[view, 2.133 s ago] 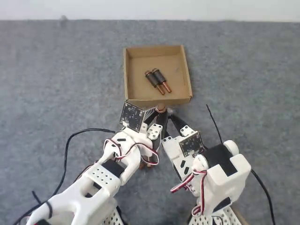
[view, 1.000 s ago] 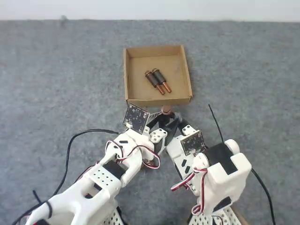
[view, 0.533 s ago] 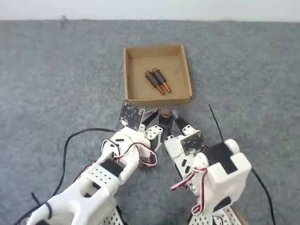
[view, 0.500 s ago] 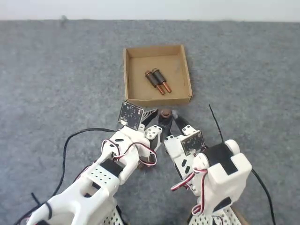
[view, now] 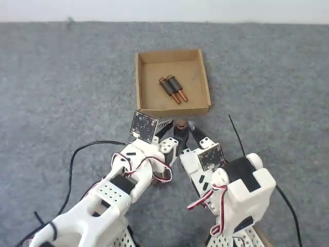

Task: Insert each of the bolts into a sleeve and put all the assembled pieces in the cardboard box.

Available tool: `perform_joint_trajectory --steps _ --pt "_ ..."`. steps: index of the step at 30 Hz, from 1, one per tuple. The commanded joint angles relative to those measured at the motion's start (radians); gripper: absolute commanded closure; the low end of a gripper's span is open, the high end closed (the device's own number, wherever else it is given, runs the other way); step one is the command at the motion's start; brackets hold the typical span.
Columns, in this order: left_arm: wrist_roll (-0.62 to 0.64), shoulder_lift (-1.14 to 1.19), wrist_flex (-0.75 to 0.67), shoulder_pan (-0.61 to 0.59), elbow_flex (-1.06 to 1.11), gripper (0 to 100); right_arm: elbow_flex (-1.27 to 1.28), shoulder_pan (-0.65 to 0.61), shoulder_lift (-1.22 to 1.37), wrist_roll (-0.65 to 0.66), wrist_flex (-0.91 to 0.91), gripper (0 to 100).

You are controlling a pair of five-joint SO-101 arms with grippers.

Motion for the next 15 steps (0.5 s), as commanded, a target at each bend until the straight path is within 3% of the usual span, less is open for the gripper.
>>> perform_joint_trajectory --steps 1,6,15 --pt "0.0 -0.025 0.003 0.034 -0.047 84 0.012 0.013 -0.005 0.009 -0.024 99.2" --pt "0.0 -0.198 0.037 0.037 -0.044 84 0.012 0.013 -0.005 0.009 -0.024 99.2" --pt "0.003 -0.7 0.542 0.011 -0.047 87 0.012 0.013 -0.005 0.009 -0.024 99.2"
